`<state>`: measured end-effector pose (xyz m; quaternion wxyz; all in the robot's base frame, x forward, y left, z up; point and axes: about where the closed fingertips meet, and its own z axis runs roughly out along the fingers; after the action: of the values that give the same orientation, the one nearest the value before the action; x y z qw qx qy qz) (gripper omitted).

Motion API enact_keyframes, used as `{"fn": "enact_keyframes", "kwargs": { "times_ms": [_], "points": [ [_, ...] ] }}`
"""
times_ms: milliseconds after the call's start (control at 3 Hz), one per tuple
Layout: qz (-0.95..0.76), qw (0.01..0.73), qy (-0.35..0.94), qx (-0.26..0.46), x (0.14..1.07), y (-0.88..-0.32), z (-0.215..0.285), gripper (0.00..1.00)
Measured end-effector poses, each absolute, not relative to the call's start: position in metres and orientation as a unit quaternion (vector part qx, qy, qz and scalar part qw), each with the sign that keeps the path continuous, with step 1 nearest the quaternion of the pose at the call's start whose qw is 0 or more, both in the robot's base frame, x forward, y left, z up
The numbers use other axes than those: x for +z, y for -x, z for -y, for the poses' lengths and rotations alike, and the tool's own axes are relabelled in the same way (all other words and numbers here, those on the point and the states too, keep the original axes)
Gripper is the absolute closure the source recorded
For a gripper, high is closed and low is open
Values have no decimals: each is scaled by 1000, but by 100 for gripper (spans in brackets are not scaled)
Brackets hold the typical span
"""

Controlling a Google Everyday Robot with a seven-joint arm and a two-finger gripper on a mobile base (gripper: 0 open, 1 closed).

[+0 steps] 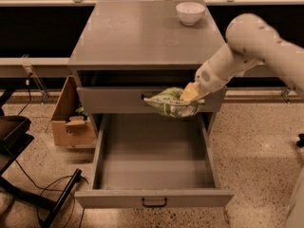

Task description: Place green jalapeno chip bag into middle drawer

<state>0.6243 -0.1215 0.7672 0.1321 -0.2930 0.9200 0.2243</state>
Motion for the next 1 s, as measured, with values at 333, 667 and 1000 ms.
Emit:
{"fn": "enact_keyframes", "kwargs": {
  "times_ms": [333,667,1000],
  "points": [
    [-932,97,278,210,673,-612,106,100],
    [-941,60,260,210,575,-604,84,100],
    [-944,44,240,221,518,-607,65,98]
  ]
}}
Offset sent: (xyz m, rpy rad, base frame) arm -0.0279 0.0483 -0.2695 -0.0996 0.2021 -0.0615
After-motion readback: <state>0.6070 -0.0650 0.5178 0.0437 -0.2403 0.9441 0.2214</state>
